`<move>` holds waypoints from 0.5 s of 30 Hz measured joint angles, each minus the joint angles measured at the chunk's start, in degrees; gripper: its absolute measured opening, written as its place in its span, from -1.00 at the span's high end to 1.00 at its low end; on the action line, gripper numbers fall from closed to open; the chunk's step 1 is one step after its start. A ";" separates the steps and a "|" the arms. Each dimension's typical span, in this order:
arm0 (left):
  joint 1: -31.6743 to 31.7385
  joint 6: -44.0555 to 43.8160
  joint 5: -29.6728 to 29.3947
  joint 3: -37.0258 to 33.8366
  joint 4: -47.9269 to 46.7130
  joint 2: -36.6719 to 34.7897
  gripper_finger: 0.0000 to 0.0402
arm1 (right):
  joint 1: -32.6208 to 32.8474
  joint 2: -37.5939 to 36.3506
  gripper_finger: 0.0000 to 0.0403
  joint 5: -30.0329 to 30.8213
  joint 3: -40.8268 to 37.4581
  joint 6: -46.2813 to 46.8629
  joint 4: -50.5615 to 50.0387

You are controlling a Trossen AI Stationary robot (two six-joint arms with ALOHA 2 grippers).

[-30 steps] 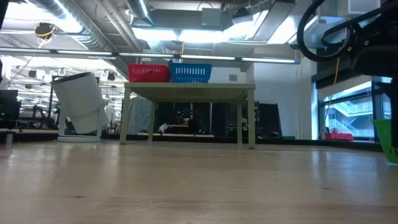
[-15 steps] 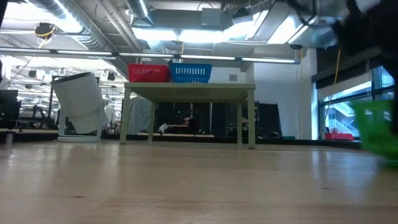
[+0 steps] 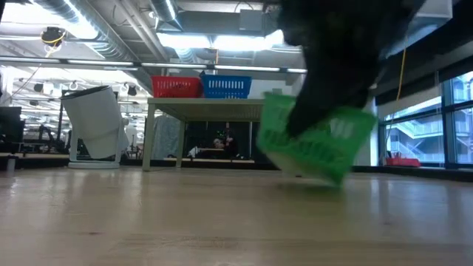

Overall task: Pick & Place Office Desk Supplies
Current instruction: Put the green bin on the shelf

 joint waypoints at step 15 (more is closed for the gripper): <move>-3.42 -1.51 -2.76 -0.01 -1.31 0.02 0.57 | -5.77 1.94 0.66 -3.05 -0.02 -10.21 1.50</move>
